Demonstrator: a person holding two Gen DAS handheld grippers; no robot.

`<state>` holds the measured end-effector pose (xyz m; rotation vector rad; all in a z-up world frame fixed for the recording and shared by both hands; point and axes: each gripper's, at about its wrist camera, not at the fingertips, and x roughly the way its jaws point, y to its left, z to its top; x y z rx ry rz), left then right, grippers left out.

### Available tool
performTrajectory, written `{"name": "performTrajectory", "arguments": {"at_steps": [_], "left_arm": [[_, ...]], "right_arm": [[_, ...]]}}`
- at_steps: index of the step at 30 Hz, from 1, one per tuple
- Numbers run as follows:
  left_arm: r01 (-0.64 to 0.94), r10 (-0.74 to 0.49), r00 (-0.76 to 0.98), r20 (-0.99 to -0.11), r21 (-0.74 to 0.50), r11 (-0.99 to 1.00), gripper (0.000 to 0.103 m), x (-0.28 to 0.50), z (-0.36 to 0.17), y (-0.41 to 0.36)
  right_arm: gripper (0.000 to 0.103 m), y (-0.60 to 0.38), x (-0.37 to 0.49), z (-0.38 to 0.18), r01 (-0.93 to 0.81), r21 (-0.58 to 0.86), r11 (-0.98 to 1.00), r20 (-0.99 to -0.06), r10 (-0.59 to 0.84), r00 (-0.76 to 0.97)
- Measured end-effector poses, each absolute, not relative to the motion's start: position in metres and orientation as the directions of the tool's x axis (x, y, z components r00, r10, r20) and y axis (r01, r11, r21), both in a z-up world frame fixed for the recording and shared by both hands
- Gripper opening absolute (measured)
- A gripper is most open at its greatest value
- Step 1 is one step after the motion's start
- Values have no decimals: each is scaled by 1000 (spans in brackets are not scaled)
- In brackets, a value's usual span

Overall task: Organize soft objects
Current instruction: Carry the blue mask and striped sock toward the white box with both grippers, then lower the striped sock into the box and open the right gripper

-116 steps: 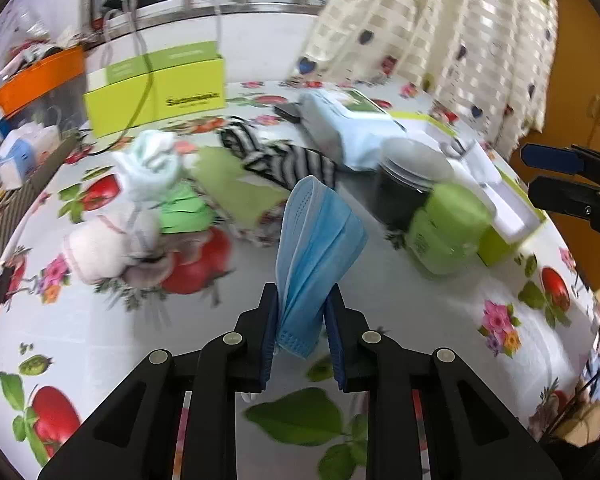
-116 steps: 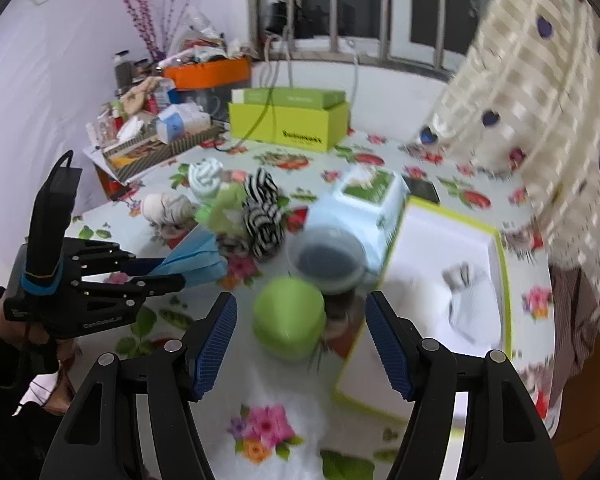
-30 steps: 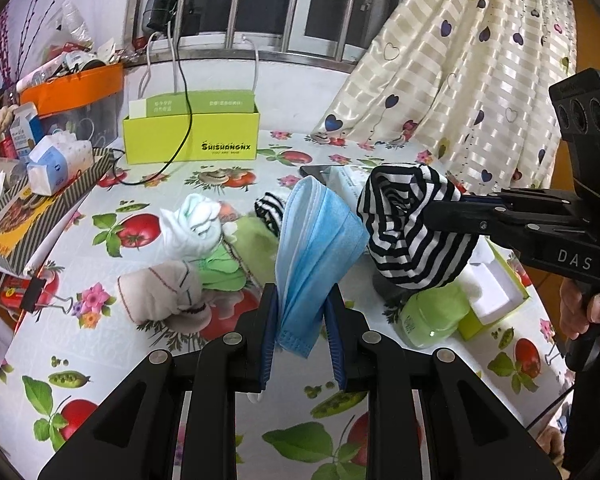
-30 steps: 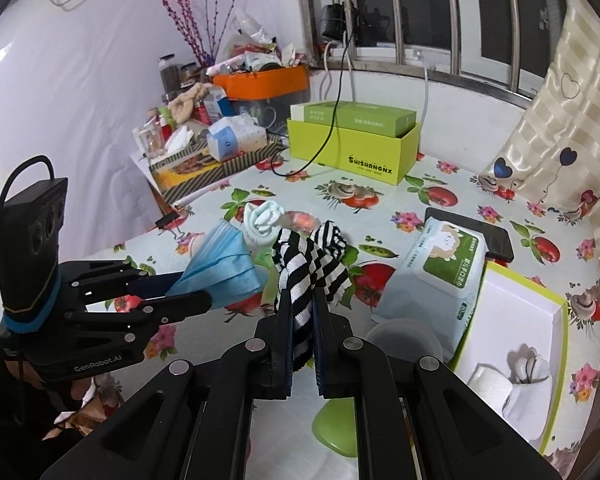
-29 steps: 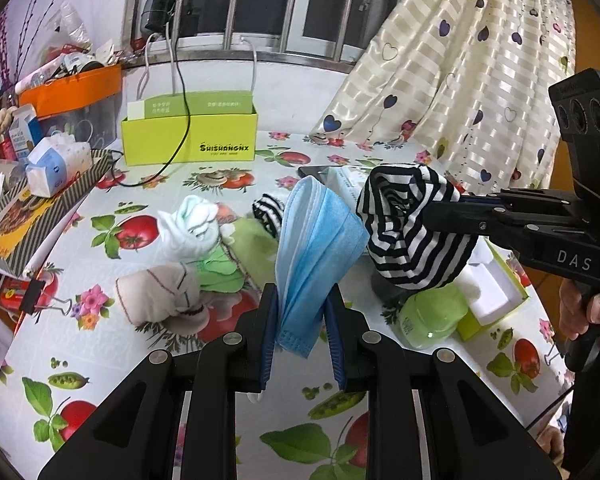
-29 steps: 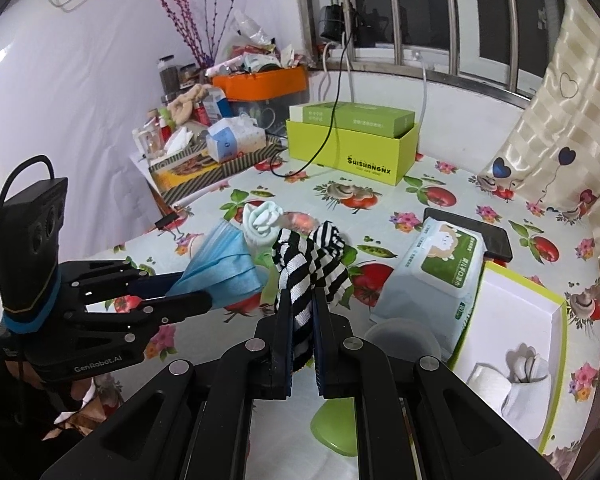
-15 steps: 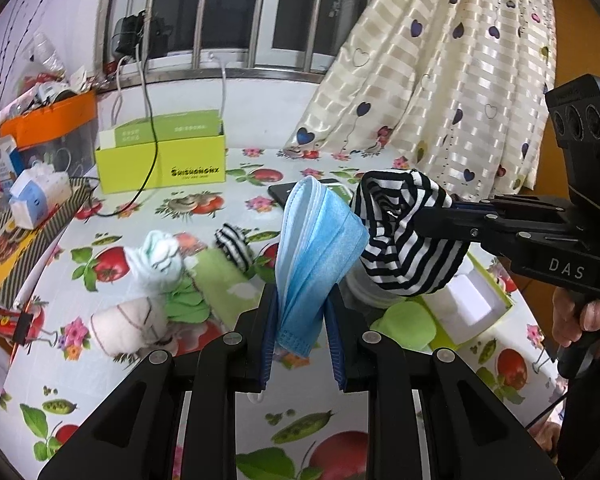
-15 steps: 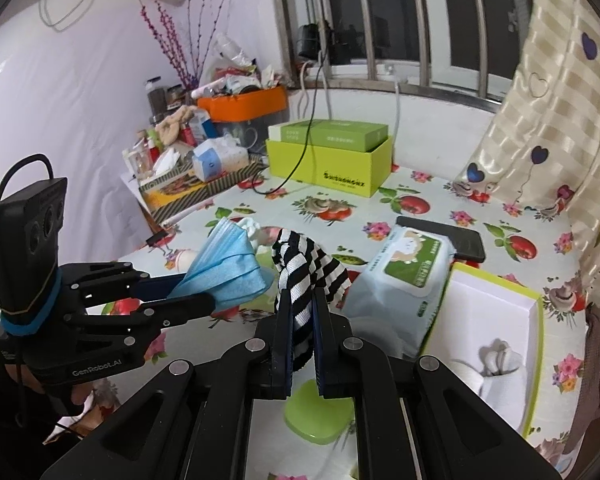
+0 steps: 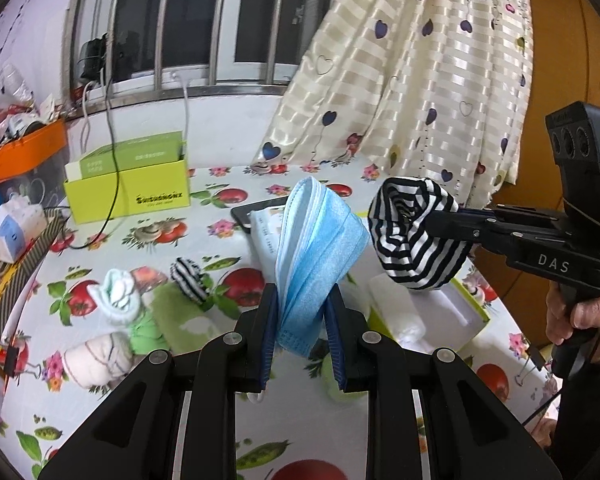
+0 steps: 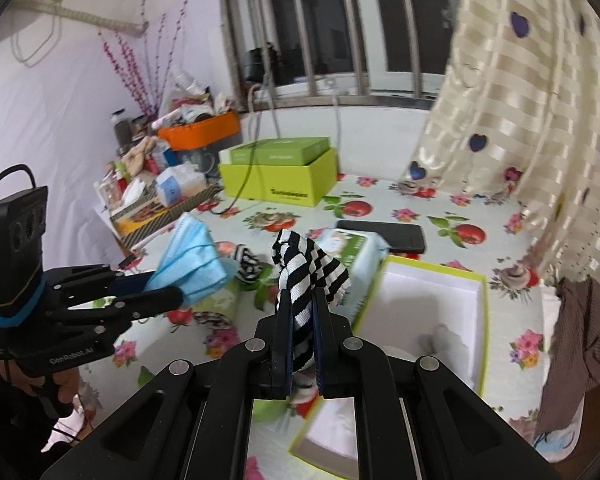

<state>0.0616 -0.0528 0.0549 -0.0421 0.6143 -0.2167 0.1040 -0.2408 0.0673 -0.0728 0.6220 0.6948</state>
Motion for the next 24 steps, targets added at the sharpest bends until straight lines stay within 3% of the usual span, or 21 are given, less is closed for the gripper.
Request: {"name": "performTrajectory", "arguments": {"at_steps": [14,24], "left_arm": [[261,-267,783,-562,-94,961,24,74,62,-90],[295,-291,762,-578,-90,951,24,86,58,-110]], "right_arm": [[8,-308,115,41,-489,155,858,-599,476,644],[8,-328,118,-4,-421,126,899,-694,383,610]]}}
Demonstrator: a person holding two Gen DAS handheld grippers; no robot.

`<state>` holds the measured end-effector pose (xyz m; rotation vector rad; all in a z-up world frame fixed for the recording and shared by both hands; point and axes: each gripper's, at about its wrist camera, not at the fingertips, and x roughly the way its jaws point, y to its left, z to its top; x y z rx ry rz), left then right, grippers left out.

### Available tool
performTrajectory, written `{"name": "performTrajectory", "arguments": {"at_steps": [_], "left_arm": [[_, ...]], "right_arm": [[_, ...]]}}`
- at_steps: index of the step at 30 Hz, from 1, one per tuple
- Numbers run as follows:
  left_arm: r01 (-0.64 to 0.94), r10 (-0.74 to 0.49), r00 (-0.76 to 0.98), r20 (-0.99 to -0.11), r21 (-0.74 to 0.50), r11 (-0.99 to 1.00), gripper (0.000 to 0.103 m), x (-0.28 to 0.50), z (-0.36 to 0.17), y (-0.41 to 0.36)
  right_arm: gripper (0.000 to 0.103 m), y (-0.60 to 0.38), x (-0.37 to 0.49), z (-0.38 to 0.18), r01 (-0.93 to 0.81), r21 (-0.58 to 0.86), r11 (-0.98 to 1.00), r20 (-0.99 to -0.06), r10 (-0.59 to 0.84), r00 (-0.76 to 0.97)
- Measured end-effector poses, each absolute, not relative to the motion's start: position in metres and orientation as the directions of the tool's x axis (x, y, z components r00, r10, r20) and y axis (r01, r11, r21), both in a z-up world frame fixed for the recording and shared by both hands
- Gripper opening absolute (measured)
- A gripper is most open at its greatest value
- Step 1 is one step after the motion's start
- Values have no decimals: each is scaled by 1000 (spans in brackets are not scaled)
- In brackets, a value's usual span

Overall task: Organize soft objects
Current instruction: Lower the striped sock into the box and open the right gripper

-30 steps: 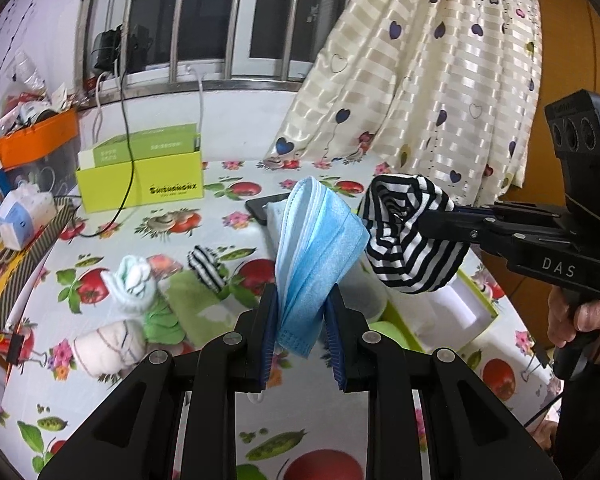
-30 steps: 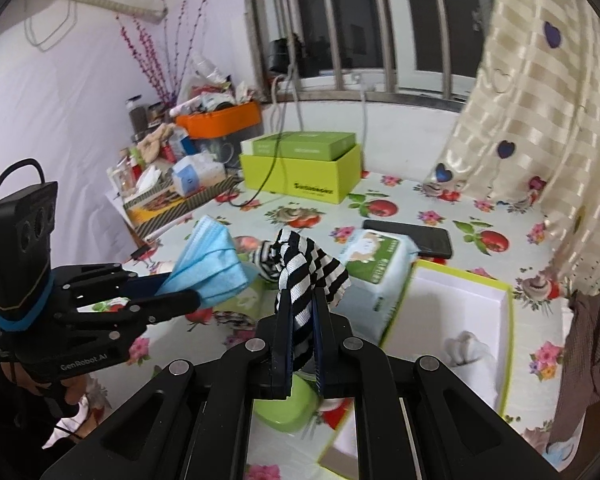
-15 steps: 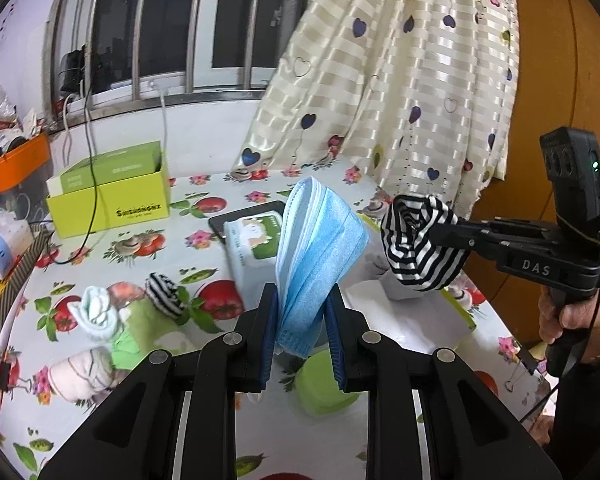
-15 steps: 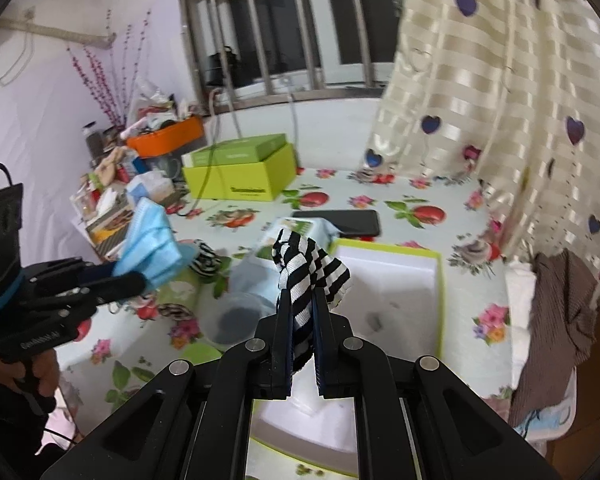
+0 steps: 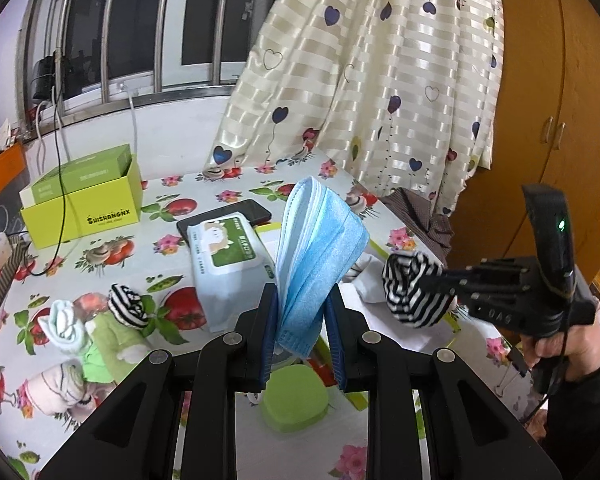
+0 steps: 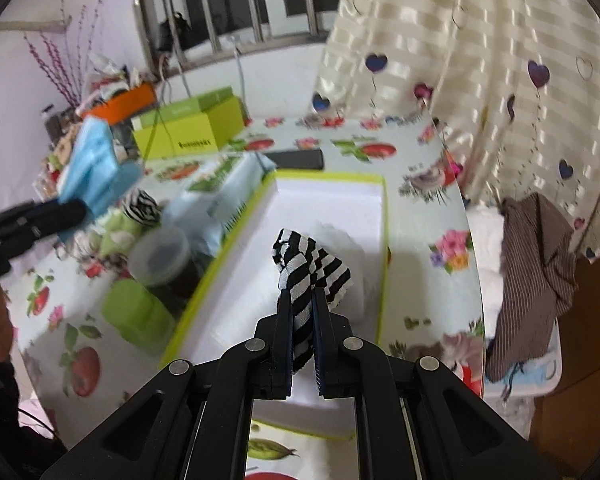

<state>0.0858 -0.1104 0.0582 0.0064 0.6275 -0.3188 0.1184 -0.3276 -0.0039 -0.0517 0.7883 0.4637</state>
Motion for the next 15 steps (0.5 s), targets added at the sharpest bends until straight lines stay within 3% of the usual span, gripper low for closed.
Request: {"name": "performTrajectory", "arguments": {"at_steps": [11,14,15], "left_arm": [[321,-305,741,-599,-84,944,24,100,54,-133],[327,-309,734,-605,-83,941,24,104,53,-140],[328,-309,732,-606,-83,941,24,105,52,-141]], "right_arm": [[9,-315,125,-52,-430,137,892,-764,371,528],[20,-312,123,-49,-450,134,883,-762,382,523],[30,-311,121,-47,-457,132,880,-759,386,524]]}}
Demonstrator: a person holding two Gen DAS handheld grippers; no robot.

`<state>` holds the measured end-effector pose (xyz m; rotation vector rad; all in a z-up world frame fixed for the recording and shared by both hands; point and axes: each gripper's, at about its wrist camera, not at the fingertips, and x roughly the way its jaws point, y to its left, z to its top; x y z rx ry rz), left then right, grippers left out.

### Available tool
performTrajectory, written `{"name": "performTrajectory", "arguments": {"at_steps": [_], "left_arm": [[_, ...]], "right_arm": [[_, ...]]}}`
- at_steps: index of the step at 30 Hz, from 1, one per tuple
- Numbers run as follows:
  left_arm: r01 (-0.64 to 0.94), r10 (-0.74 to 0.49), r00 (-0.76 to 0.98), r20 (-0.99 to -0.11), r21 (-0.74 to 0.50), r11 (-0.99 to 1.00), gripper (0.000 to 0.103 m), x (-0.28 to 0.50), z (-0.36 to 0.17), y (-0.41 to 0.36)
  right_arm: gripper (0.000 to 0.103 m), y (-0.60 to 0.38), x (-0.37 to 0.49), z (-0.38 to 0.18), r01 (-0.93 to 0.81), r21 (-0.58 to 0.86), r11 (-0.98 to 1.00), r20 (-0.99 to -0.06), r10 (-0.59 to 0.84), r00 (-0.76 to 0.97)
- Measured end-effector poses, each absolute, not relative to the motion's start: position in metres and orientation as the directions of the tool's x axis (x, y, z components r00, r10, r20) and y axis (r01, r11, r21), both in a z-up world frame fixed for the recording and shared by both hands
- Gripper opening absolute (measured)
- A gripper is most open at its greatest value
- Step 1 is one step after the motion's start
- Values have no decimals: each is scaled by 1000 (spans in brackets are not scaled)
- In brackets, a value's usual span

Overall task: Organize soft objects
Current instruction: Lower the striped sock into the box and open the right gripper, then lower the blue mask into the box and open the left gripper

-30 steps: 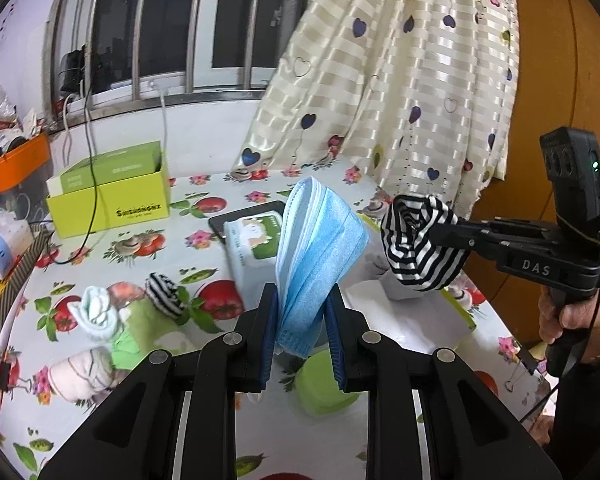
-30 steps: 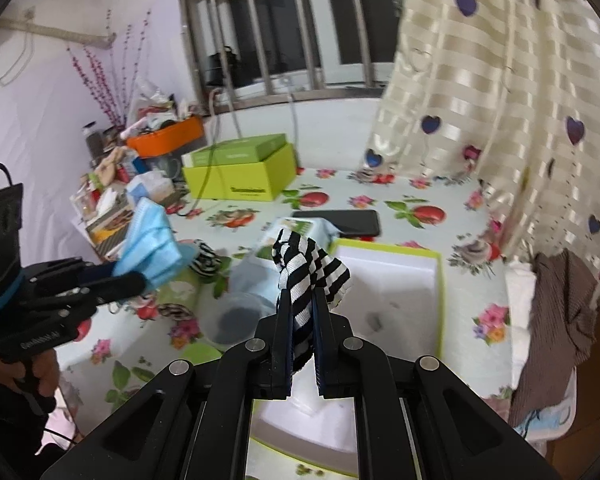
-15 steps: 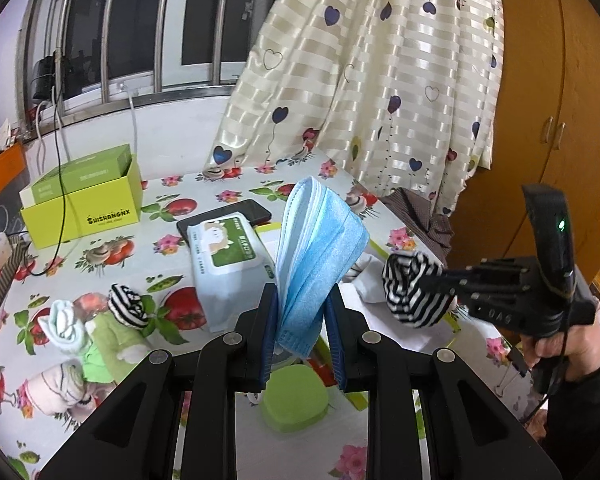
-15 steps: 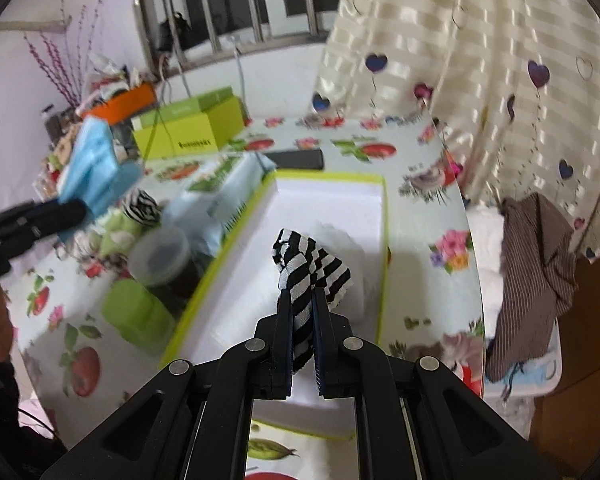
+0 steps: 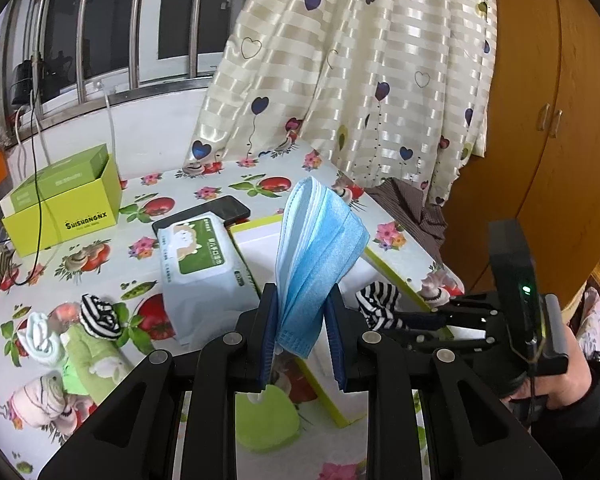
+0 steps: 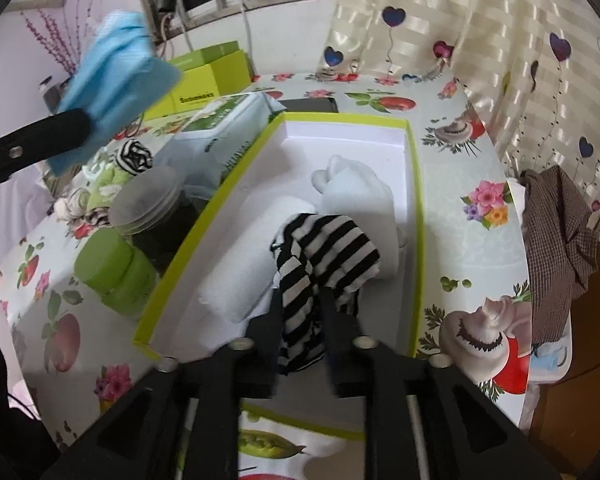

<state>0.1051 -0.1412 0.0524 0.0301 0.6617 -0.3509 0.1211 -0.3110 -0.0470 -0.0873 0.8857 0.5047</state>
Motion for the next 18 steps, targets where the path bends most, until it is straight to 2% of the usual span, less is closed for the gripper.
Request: {"name": "performTrajectory", "arguments": {"at_steps": [1,4,11,18], "left_arm": [[330,-310,730,-609,-84,940,24,106,52,-143],[332,-312,722,-617,-86,939,24,111,49,-147],[324,-304,699,-648,-92,941,24,125,40,-158],[287,-317,653,-688,-162,944,24,149,27,-166]], "right_arm": [[35,-311,118,-44,-463,130,877,-753,391,529],[38,-312,109,-36,-481,138,866,-736,414,535],[39,-321,98,-22,-479,148,865,-699,434,568],[39,-327,100,-21,-471,170,866,-677,450,582]]}}
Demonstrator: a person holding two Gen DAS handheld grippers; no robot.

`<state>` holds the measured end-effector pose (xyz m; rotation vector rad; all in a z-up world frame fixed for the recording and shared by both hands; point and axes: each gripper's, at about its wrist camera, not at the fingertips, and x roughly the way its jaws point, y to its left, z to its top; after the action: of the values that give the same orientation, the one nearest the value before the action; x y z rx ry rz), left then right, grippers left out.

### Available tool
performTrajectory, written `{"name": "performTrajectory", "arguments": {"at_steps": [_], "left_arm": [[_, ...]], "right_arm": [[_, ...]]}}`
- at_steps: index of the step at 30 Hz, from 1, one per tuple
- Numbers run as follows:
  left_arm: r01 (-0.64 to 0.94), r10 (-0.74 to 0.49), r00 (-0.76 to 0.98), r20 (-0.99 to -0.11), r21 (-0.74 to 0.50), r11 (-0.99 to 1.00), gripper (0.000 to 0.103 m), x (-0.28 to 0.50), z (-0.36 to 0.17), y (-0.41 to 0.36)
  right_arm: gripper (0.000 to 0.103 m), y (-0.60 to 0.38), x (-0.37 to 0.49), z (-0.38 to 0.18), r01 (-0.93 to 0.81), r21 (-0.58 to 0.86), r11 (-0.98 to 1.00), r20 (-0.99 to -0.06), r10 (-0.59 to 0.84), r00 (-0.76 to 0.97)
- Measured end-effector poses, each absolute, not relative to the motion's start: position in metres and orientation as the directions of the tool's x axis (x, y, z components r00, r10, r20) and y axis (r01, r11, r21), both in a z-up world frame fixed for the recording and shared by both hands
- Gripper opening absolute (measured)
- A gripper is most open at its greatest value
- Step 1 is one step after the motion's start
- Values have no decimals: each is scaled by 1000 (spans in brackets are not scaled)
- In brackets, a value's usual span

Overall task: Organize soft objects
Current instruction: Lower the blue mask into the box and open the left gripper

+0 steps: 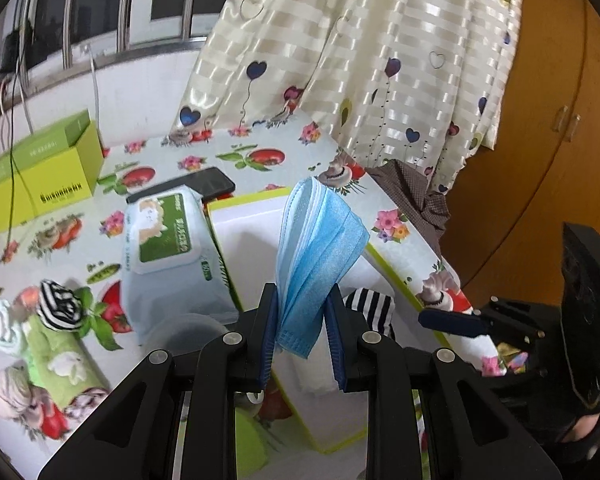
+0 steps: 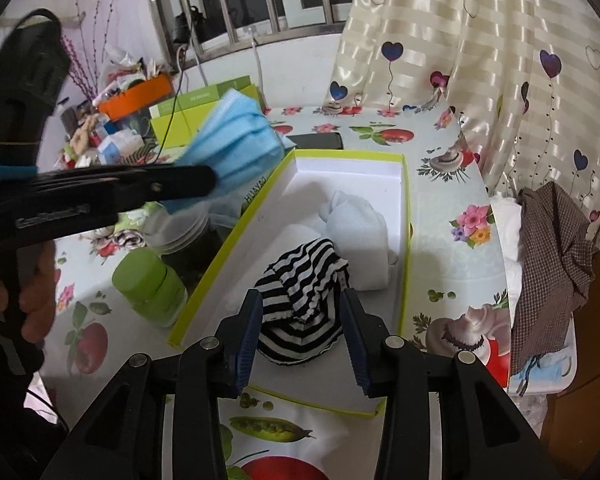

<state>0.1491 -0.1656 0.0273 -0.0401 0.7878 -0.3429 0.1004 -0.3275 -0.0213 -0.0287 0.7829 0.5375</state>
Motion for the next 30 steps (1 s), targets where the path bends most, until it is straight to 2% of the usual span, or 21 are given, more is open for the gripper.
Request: {"name": "performTrajectory", "arguments": {"at_steps": [11,15,20,30], "left_arm": [[217,-289,601,-745,-196,956,24,179,-1,-183],[173,-269,580,-769,-206,963,31,194,-12,-184],[140,-253,598,-761,-211,967,38,197,-14,-180],[160,-302,618,-726,-260,952,39,192,-2,-174]], "right_arm": [[39,-340,105,-22,-465,197,863,-659,468,588],[39,-342,105,-23,-467,202,861,-658,473,586],[39,-343,106,-23,-465,205,861,-657,473,587],[39,-343,106,-21,-464,197,864,-657,468,591]]}}
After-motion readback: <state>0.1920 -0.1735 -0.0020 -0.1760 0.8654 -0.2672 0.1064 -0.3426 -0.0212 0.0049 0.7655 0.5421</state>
